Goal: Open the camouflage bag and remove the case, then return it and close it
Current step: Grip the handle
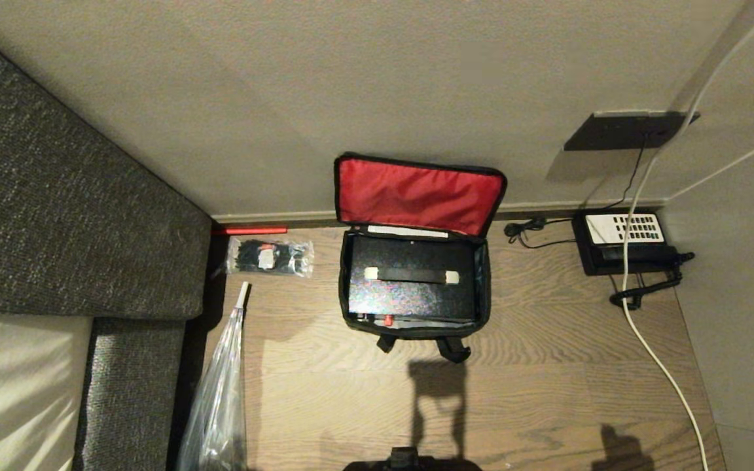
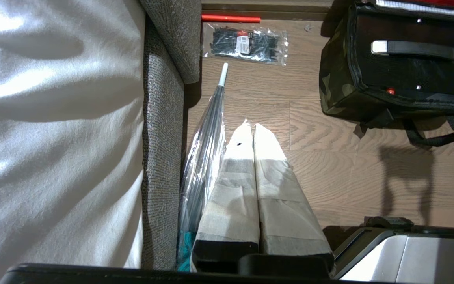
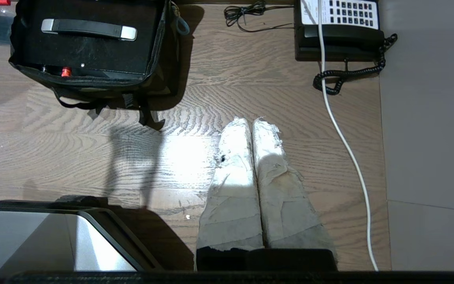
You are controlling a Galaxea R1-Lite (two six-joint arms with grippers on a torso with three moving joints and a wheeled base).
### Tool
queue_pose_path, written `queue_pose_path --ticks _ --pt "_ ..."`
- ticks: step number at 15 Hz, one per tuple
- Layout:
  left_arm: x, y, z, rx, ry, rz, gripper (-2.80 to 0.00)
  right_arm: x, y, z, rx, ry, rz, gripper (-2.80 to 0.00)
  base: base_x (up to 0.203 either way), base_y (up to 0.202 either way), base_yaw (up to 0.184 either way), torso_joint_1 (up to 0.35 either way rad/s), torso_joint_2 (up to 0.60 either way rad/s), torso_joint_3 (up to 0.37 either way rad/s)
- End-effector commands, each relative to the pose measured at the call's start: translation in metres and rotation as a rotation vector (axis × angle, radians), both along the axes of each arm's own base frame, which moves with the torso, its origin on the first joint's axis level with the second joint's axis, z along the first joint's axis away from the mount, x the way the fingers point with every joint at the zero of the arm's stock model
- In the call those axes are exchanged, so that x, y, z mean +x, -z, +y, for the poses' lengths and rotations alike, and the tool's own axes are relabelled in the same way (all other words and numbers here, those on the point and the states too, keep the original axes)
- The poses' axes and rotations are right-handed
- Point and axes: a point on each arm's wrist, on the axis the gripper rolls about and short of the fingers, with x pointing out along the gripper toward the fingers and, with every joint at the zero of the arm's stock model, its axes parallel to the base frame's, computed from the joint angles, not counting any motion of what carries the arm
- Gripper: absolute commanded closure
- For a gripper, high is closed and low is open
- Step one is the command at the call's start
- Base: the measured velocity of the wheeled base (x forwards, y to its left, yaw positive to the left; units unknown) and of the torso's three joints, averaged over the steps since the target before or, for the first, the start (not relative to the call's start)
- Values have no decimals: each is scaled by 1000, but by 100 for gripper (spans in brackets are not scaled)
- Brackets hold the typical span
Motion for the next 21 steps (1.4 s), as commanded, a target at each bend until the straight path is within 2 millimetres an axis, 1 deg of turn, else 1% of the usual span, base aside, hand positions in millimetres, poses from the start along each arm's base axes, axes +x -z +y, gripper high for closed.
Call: queue_pose_path --ticks 1,16,19,20,21 --pt "0 1 0 7 1 1 0 0 1 0 -33 -7 -1 0 0 0 0 0 0 0" --pt "0 0 0 9 -1 -2 0 0 0 0 -22 -1 -3 0 0 0 0 0 0 0" --pt "0 0 0 1 -3 -3 0 0 0 0 12 2 -6 0 0 0 0 0 0 0" --pt "0 0 0 1 -3 -3 0 -2 -4 0 16 4 -13 0 0 0 0 0 0 0" --pt "0 0 0 1 -3 -3 0 -7 -18 0 22 6 -56 0 0 0 0 0 0 0"
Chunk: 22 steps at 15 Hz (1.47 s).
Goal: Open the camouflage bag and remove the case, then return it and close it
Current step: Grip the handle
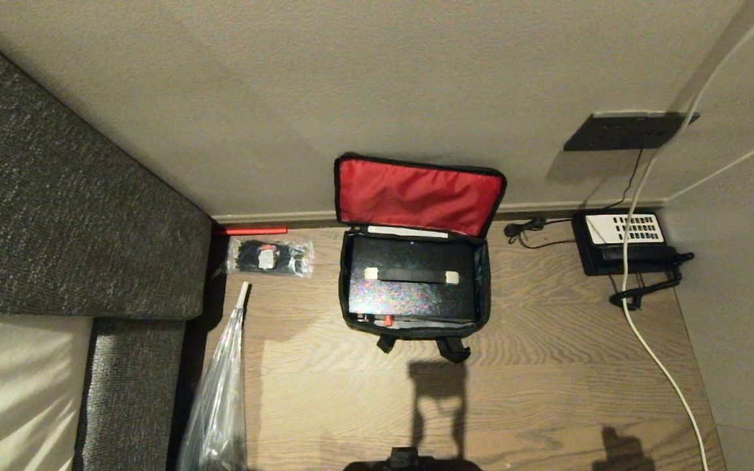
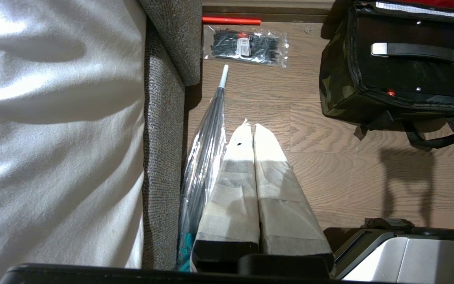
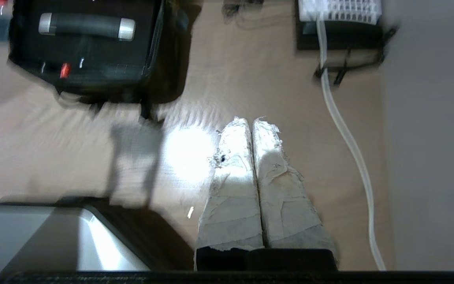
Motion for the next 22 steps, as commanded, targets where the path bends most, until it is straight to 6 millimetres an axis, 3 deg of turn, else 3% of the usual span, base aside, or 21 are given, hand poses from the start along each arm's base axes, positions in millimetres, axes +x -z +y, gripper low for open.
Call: queue_pose_path --ticks 1,4,6,8,10,12,14,16,17,19,22 --pt "0 1 0 -1 -1 1 0 -10 -27 0 8 1 -91 0 0 0 0 0 0 0" --pt "0 1 0 -1 -1 1 0 -30 -49 0 39 -33 -37 0 0 0 0 0 0 0" --pt "0 1 0 -1 -1 1 0 -74 -96 1 66 -66 -132 0 0 0 0 0 0 0" --pt "0 1 0 -1 -1 1 0 -107 -119 1 84 -111 -194 0 0 0 0 0 0 0" --pt "0 1 0 1 -1 1 0 -108 -119 2 123 -150 -67 0 0 0 0 0 0 0" --pt "0 1 0 -1 -1 1 0 -85 -143 2 203 -165 122 0 0 0 0 0 0 0" --pt "0 1 0 -1 -1 1 0 -34 -178 3 272 -156 317 0 0 0 0 0 0 0" --pt "0 1 0 -1 -1 1 0 55 -202 5 317 -129 504 0 0 0 0 0 0 0" --pt "0 1 0 -1 -1 1 0 100 -203 7 326 -119 558 0 0 0 0 0 0 0" --pt "0 1 0 1 -1 1 0 186 -187 14 302 -94 631 0 0 0 0 0 0 0" --pt "0 1 0 -1 -2 1 0 291 -133 44 233 -118 672 0 0 0 0 0 0 0"
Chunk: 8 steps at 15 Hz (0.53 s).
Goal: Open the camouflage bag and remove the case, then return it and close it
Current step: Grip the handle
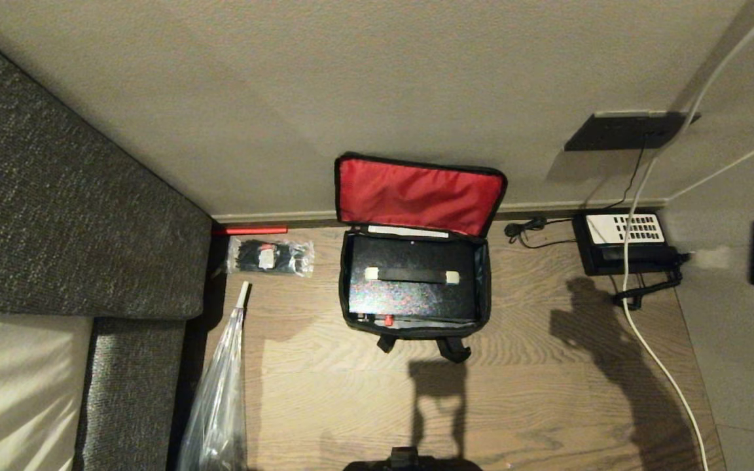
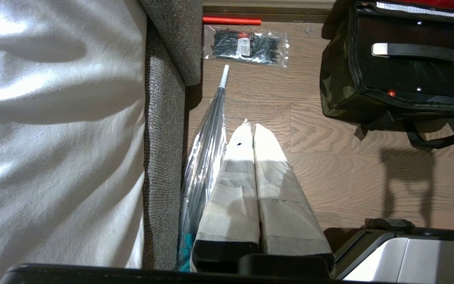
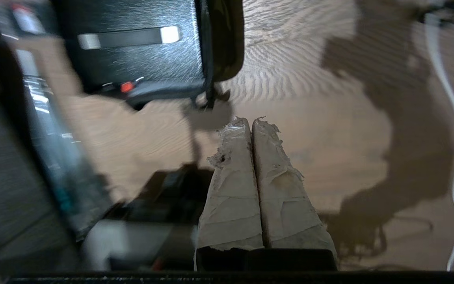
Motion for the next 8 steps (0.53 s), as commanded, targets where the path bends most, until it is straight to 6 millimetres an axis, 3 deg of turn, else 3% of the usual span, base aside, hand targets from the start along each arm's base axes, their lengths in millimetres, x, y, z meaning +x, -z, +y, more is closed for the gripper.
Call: queue_pose_path --ticks 1,3,6,8 --pt "0 1 0 -1 -1 1 0 113 76 36 -44 -70 106 0 0 0 0 0 0 0" --pt "0 1 0 -1 -1 1 0 154 111 76 -112 -170 -28 0 0 0 0 0 0 0" --pt "0 1 0 -1 -1 1 0 160 138 134 -195 -308 -136 0 0 0 0 0 0 0" --pt "0 1 0 -1 -1 1 0 157 152 152 -225 -316 -128 0 0 0 0 0 0 0"
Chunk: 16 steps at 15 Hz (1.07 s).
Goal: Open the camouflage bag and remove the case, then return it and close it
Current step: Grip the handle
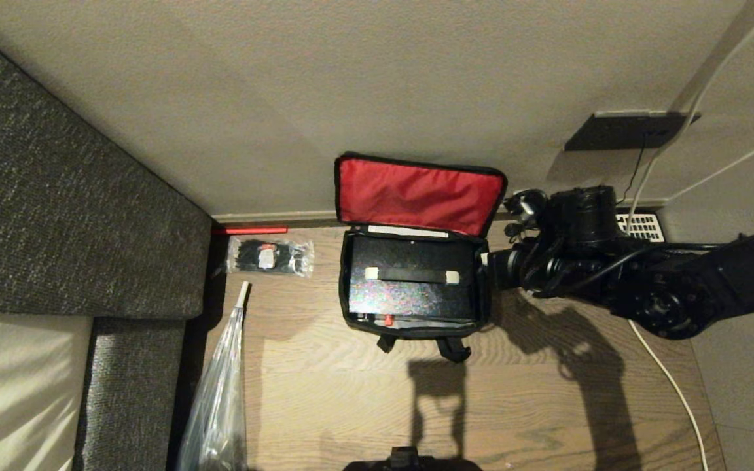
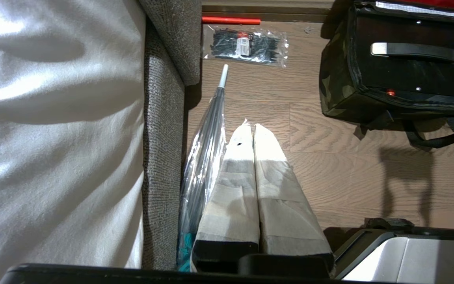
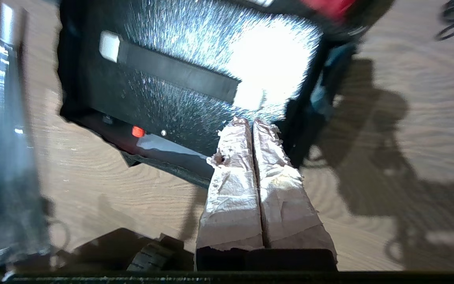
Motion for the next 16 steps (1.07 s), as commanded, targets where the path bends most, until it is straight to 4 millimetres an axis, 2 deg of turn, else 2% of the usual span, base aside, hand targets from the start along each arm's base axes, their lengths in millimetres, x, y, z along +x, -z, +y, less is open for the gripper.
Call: queue_pose_path --ticks 1,2,3,4,6,8,10,12,16 --pt "0 1 0 0 -2 1 0 3 38 25 -33 -31 46 0 0 0 0 0 0 0" --pt "0 1 0 0 -1 1 0 4 41 32 -33 -44 34 0 0 0 0 0 0 0" --pt "0 1 0 0 -1 1 0 5 41 36 -36 -52 26 -280 0 0 0 0 0 0" --pt "0 1 0 0 -1 1 0 7 44 41 -89 -45 11 -280 0 0 0 0 0 0" --pt "0 1 0 0 -1 1 0 19 57 50 -348 -11 -68 -280 0 0 0 0 0 0" --pt "0 1 0 0 -1 1 0 30 64 70 -415 -21 -109 -280 0 0 0 0 0 0" --pt "0 1 0 0 -1 1 0 26 84 92 -478 -39 -117 -280 0 0 0 0 0 0" --pt "0 1 0 0 -1 1 0 24 90 105 -588 32 -196 -280 0 0 0 0 0 0" --pt "0 1 0 0 -1 1 0 25 89 111 -831 2 -312 -280 0 0 0 0 0 0"
